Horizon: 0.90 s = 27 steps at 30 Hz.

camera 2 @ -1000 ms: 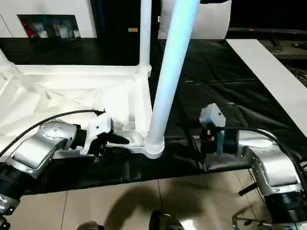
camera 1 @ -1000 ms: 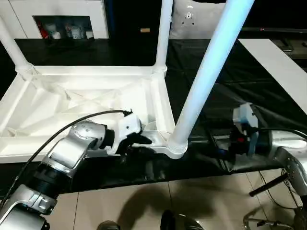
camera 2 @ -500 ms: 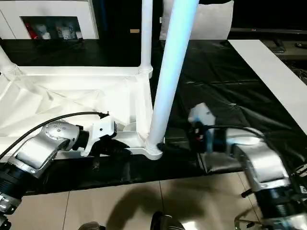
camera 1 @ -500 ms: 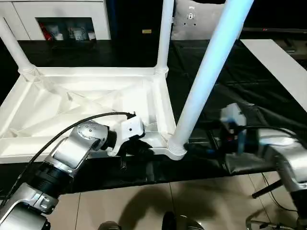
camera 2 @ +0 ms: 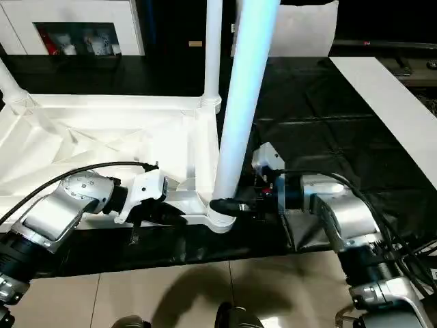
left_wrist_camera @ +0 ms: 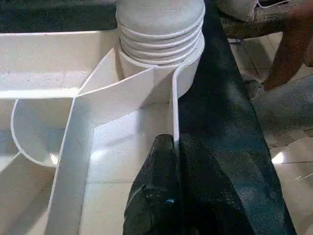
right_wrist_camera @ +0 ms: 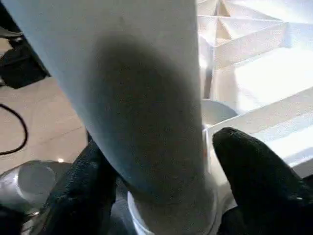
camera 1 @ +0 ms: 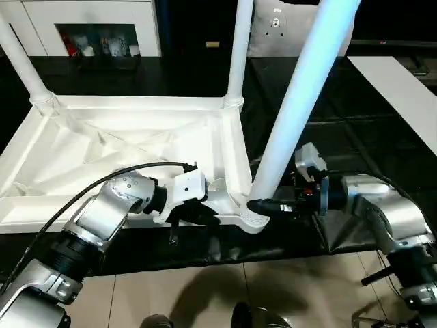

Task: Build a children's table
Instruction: Rotate leg to tighten

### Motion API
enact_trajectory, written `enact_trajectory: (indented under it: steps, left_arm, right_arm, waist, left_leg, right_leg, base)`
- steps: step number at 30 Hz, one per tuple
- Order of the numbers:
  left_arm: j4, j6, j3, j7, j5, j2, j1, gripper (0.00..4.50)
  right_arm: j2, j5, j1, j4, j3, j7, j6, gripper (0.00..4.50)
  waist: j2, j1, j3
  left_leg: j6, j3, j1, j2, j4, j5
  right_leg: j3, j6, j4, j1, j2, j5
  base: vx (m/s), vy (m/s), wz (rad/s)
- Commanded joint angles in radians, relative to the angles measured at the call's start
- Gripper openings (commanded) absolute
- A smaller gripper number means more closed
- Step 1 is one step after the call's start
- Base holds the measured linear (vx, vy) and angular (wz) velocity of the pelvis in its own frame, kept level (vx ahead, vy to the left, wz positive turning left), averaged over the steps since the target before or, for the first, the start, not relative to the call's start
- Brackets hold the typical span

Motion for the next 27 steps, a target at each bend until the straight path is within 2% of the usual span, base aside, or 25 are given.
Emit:
enact_trajectory:
  steps: [1, 6, 9, 13, 14, 15, 16, 17, 18, 20, 21, 22, 23, 24, 25, 26, 27]
  left_arm:
    - [0.0, -0.013, -0.018, -0.037, -0.004, 0.0, -0.017, 0.0]
    - [0.004, 0.001, -0.003, -0.046, -0.017, -0.006, -0.018, 0.0]
    - [0.008, 0.005, 0.002, -0.045, -0.019, -0.008, -0.017, 0.0]
    - [0.01, 0.031, 0.02, -0.031, -0.036, -0.021, -0.015, 0.0]
    - [0.016, 0.049, 0.029, 0.0, -0.033, -0.035, -0.018, 0.0]
    - [0.03, 0.074, 0.045, 0.06, -0.024, -0.065, -0.029, 0.0]
    - [0.047, 0.092, 0.058, 0.105, -0.019, -0.091, -0.043, 0.0]
    - [0.058, 0.104, 0.067, 0.132, -0.016, -0.107, -0.051, 0.0]
    - [0.067, 0.112, 0.073, 0.154, -0.014, -0.122, -0.059, 0.0]
    - [0.11, 0.15, 0.098, 0.254, -0.004, -0.191, -0.093, 0.0]
    - [0.126, 0.163, 0.107, 0.287, 0.0, -0.213, -0.104, 0.0]
    - [0.146, 0.17, 0.116, 0.325, 0.006, -0.238, -0.117, 0.0]
    - [0.184, 0.18, 0.135, 0.394, 0.013, -0.278, -0.14, 0.0]
    - [0.221, 0.182, 0.148, 0.454, 0.021, -0.314, -0.162, 0.0]
    - [0.221, 0.182, 0.148, 0.454, 0.021, -0.314, -0.162, 0.0]
    - [0.266, 0.165, 0.159, 0.528, 0.039, -0.356, -0.187, 0.0]
    - [0.266, 0.165, 0.159, 0.528, 0.039, -0.356, -0.187, 0.0]
  right_arm:
    - [-0.013, 0.004, -0.017, 0.008, 0.003, 0.021, 0.011, 2.98]
    - [-0.013, 0.02, -0.021, 0.014, 0.005, 0.05, 0.025, 2.61]
    - [-0.009, 0.027, -0.008, -0.006, 0.007, 0.055, 0.038, 2.33]
    - [0.008, 0.042, 0.02, -0.05, 0.001, 0.029, 0.065, 2.2]
    - [0.026, 0.033, 0.034, -0.079, 0.001, -0.023, 0.078, 2.16]
    - [0.063, -0.006, 0.049, -0.111, 0.003, -0.135, 0.098, 2.15]
    - [0.095, -0.027, 0.047, -0.111, -0.005, -0.213, 0.112, 2.14]
    - [0.115, -0.038, 0.044, -0.109, -0.013, -0.259, 0.122, 2.14]
    - [0.136, -0.044, 0.039, -0.105, -0.023, -0.303, 0.133, 2.12]
    - [0.223, -0.079, 0.015, -0.085, -0.063, -0.488, 0.171, 2.1]
    - [0.246, -0.093, 0.008, -0.079, -0.073, -0.541, 0.178, 2.06]
    - [0.274, -0.103, -0.004, -0.068, -0.088, -0.601, 0.197, 2.06]
    - [0.312, -0.113, -0.023, -0.049, -0.11, -0.676, 0.203, 2.03]
    - [0.353, -0.126, -0.043, -0.028, -0.134, -0.761, 0.211, 2.03]
    - [0.353, -0.126, -0.043, -0.028, -0.134, -0.761, 0.211, 2.03]
    - [0.406, -0.137, -0.066, -0.007, -0.153, -0.855, 0.207, 2.03]
    - [0.406, -0.137, -0.066, -0.007, -0.153, -0.855, 0.207, 2.03]
  waist:
    - [0.002, 0.0, -0.086]
    - [0.003, 0.0, -0.085]
    - [0.006, 0.0, -0.084]
    - [0.006, -0.001, -0.083]
    - [0.006, 0.0, -0.083]
    - [0.005, -0.001, -0.079]
    - [0.005, -0.003, -0.079]
    - [0.002, -0.007, -0.077]
    - [0.002, -0.007, -0.077]
    - [0.006, -0.019, -0.073]
    - [0.006, -0.026, -0.076]
    - [0.006, -0.029, -0.078]
    - [0.007, -0.037, -0.081]
    - [0.019, -0.039, -0.081]
    - [0.018, -0.042, -0.084]
    - [0.022, -0.047, -0.087]
    - [0.022, -0.05, -0.084]
  left_leg:
    - [0.115, 0.029, -0.023, 0.0, -0.06, -0.011]
    - [0.11, 0.031, -0.022, -0.004, -0.06, -0.026]
    - [0.11, 0.029, -0.022, -0.002, -0.06, -0.018]
    - [0.11, 0.029, -0.023, -0.002, -0.061, -0.011]
    - [0.109, 0.029, -0.023, -0.003, -0.061, -0.011]
    - [0.099, 0.03, -0.023, -0.003, -0.062, -0.01]
    - [0.086, 0.031, -0.022, -0.007, -0.061, -0.027]
    - [0.075, 0.032, -0.023, -0.015, -0.06, -0.045]
    - [0.075, 0.032, -0.023, -0.015, -0.06, -0.045]
    - [0.061, 0.032, -0.02, -0.02, -0.056, -0.087]
    - [0.058, 0.03, -0.02, -0.023, -0.053, -0.102]
    - [0.062, 0.03, -0.023, -0.023, -0.053, -0.103]
    - [0.071, 0.025, -0.035, -0.018, -0.056, -0.093]
    - [0.074, 0.023, -0.025, -0.01, -0.057, -0.1]
    - [0.074, 0.023, -0.021, -0.009, -0.055, -0.103]
    - [0.087, 0.021, -0.026, -0.004, -0.06, -0.093]
    - [0.09, 0.023, -0.023, -0.004, -0.062, -0.093]
  right_leg:
    - [0.047, -0.076, -0.065, 0.097, -0.06, -0.427]
    - [0.045, -0.057, -0.072, 0.096, -0.059, -0.464]
    - [0.045, -0.064, -0.069, 0.096, -0.057, -0.443]
    - [0.046, -0.073, -0.067, 0.097, -0.058, -0.425]
    - [0.046, -0.073, -0.067, 0.096, -0.057, -0.427]
    - [0.046, -0.062, -0.07, 0.095, -0.056, -0.438]
    - [0.041, -0.048, -0.075, 0.093, -0.054, -0.469]
    - [0.035, -0.02, -0.085, 0.094, -0.052, -0.515]
    - [0.035, -0.02, -0.085, 0.094, -0.052, -0.515]
    - [0.022, 0.024, -0.103, 0.089, -0.05, -0.587]
    - [0.01, 0.048, -0.112, 0.092, -0.049, -0.607]
    - [0.006, 0.058, -0.115, 0.097, -0.049, -0.602]
    - [-0.004, 0.07, -0.117, 0.109, -0.052, -0.574]
    - [-0.01, 0.067, -0.126, 0.1, -0.054, -0.562]
    - [-0.012, 0.061, -0.126, 0.101, -0.054, -0.548]
    - [-0.007, 0.032, -0.117, 0.107, -0.059, -0.489]
    - [-0.005, 0.02, -0.119, 0.101, -0.059, -0.482]
  base:
    - [0.0, 0.0, 0.0]
    - [0.0, 0.0, 0.0]
    - [0.0, 0.0, 0.0]
    - [0.0, 0.0, 0.0]
    - [0.0, 0.0, 0.0]
    - [0.0, 0.0, 0.0]
    - [0.0, 0.0, 0.0]
    - [0.0, 0.0, 0.0]
    - [0.0, 0.0, 0.0]
    - [0.0, 0.0, 0.0]
    - [0.0, 0.0, 0.0]
    - [0.0, 0.0, 0.0]
    - [0.0, 0.0, 0.0]
    - [0.0, 0.0, 0.0]
    - [0.0, 0.0, 0.0]
    - [0.0, 0.0, 0.0]
    - [0.0, 0.0, 0.0]
